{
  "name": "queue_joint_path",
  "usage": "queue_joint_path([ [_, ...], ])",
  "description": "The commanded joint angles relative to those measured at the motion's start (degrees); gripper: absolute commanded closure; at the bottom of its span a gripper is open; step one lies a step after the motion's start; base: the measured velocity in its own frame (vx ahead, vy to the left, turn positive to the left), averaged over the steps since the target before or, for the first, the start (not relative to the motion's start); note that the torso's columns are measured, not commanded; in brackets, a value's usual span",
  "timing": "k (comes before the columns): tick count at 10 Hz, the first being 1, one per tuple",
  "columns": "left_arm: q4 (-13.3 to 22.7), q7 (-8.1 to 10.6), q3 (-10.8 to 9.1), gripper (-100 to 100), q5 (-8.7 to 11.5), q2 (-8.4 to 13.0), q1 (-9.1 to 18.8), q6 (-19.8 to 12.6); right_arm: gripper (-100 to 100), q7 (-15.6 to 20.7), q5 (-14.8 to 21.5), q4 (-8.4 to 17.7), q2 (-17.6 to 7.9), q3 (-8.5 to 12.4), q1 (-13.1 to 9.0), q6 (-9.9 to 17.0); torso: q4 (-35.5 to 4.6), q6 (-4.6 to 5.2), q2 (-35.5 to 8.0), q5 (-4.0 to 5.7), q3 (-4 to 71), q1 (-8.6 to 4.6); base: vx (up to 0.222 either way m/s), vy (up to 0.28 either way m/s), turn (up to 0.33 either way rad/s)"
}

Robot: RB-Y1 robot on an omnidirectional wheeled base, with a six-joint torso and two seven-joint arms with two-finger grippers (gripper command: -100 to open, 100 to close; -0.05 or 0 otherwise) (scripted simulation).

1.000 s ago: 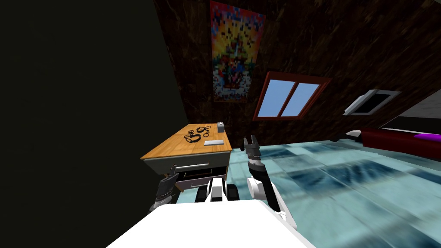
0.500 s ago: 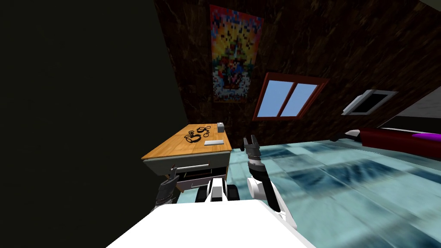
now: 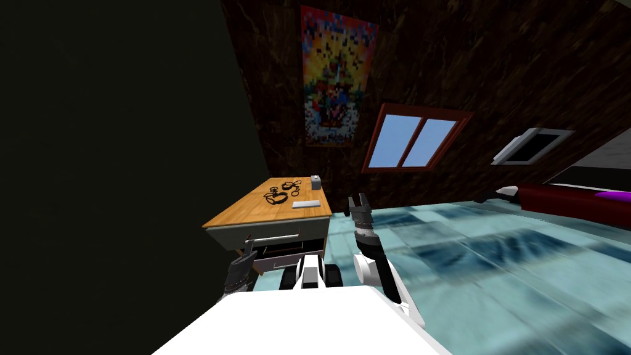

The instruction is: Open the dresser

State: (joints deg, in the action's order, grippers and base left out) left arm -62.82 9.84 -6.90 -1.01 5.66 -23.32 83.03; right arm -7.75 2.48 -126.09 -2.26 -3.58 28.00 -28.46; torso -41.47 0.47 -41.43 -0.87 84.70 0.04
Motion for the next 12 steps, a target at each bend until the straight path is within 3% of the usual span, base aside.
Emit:
queue_joint_path([
  [1,1.41,-0.13,1.02,-100,-0.7,-1.59,-0.73,-0.69,0,0.0,0.0,0.0,0.0,0.0,0.0,0.0,0.12,0.06,0.09,-0.13,0.0,0.02,-0.004,0.005,-0.015],
  [2,0.88,-0.12,0.05,-100,-0.02,-0.9,0.1,0.87,0,0.0,0.0,0.0,0.0,0.0,0.0,0.0,0.02,-0.01,0.06,0.0,0.06,0.04,-0.008,0.007,0.011],
  [4,-1.35,0.42,-0.47,-100,0.4,0.06,0.85,-1.62,0,0.0,0.0,0.0,0.0,0.0,0.0,0.0,-0.41,-0.36,-0.4,0.48,-0.03,0.13,-0.014,-0.022,0.016],
  [12,-5.54,1.68,-1.55,-100,1.28,2.3,2.57,-7.61,0,0.0,0.0,0.0,0.0,0.0,0.0,0.0,-0.31,-0.26,-0.02,0.4,0.22,0.43,-0.017,-0.029,0.011],
])
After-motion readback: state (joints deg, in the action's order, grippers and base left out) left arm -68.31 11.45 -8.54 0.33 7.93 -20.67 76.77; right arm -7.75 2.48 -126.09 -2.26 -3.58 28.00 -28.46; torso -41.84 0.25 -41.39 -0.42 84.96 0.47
